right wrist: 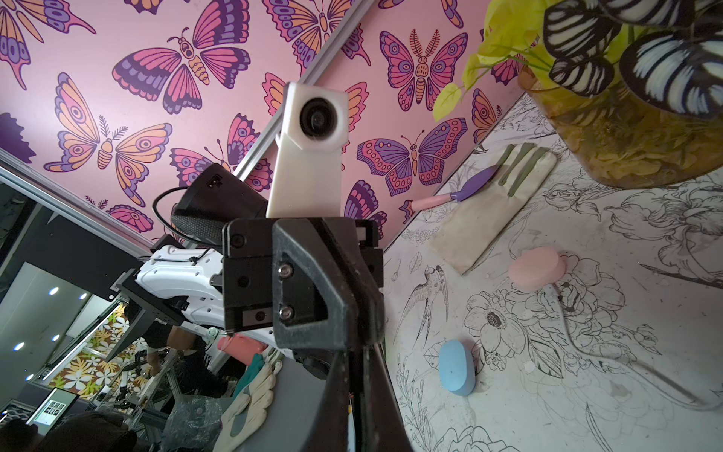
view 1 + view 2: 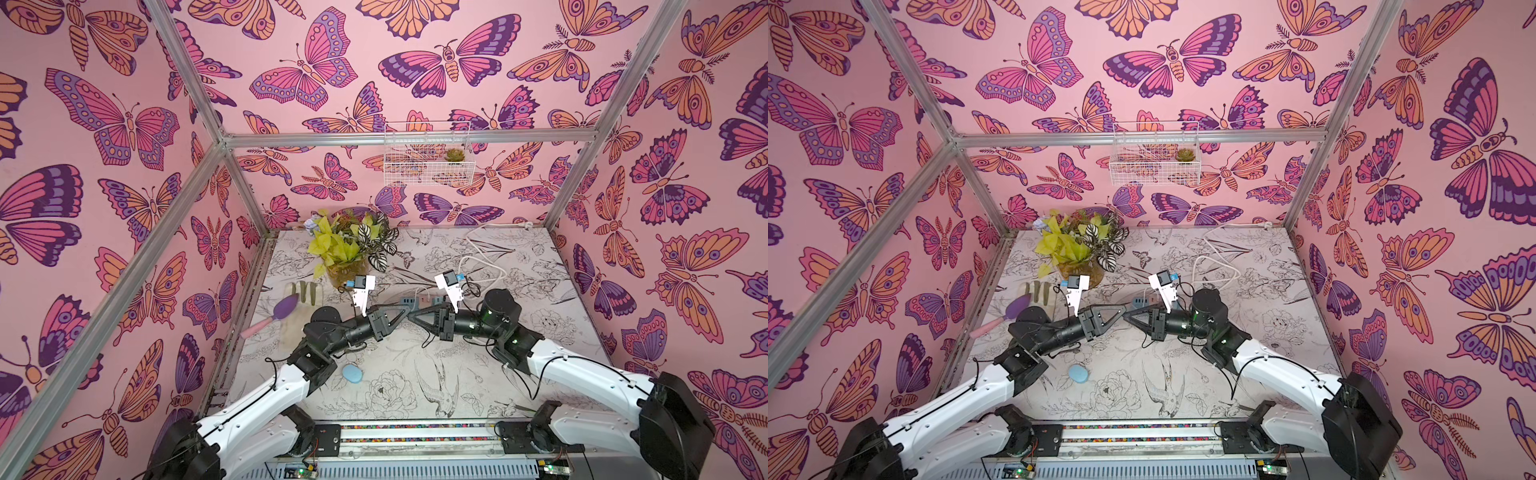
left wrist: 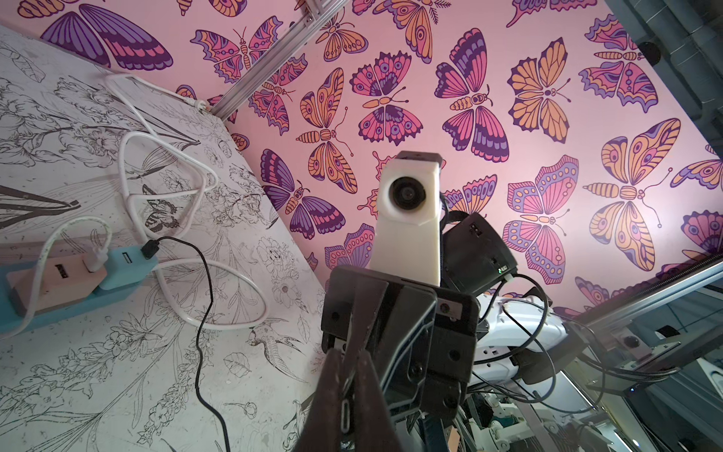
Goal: Charge the bluetooth headset
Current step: Adjust the charging cable, then pick up the bluetooth headset from the center of the board.
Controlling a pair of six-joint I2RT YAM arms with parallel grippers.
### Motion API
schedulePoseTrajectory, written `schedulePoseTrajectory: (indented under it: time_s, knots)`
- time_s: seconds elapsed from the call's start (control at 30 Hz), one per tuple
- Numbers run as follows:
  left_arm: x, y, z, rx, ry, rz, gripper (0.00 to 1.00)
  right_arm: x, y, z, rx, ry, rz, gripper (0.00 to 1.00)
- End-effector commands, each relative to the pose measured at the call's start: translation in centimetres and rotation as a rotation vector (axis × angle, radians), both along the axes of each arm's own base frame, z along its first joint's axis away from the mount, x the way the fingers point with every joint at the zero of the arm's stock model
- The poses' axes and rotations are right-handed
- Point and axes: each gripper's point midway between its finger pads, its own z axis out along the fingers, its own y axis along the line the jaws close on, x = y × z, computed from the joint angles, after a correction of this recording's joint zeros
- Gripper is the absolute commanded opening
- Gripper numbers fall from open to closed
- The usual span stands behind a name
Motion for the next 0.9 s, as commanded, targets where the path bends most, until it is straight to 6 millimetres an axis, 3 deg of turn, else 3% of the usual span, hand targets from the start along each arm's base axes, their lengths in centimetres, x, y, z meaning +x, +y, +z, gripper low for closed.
schedulePoseTrajectory:
  time_s: [0.0,0.03,0.13,0.2,0.37,0.4,0.6,0.87]
  knots:
    - [-0.1,0.3,-0.3,0.000,0.000,0.021,0.29,-0.3,0.3,1.5,0.019,-0.040,0.021,0.00]
    - [0.0,0.5,-0.4,0.006,0.004,0.035,0.46,-0.2,0.3,1.3,0.011,-0.038,0.017,0.00]
    - [0.2,1.4,-0.8,0.029,0.017,0.090,0.70,-0.2,0.1,0.6,-0.026,-0.039,0.003,0.00]
    - [0.5,2.2,-1.5,0.080,0.046,0.141,0.78,-0.2,-0.2,0.3,-0.049,-0.043,-0.004,0.00]
    - [0.7,5.2,-4.3,0.223,0.156,0.290,0.87,0.1,-1.1,-1.0,-0.120,-0.047,-0.056,0.00]
    - [0.8,6.0,-5.1,0.247,0.189,0.331,0.98,0.1,-1.3,-1.3,-0.133,-0.046,-0.061,0.00]
    - [0.1,11.2,-10.2,0.416,0.373,0.552,1.00,0.1,-1.9,-2.8,-0.188,-0.024,-0.075,0.00]
    - [-1.8,14.9,-14.7,0.715,0.551,0.641,0.96,-0.2,-2.4,-4.3,-0.214,-0.005,-0.080,0.00]
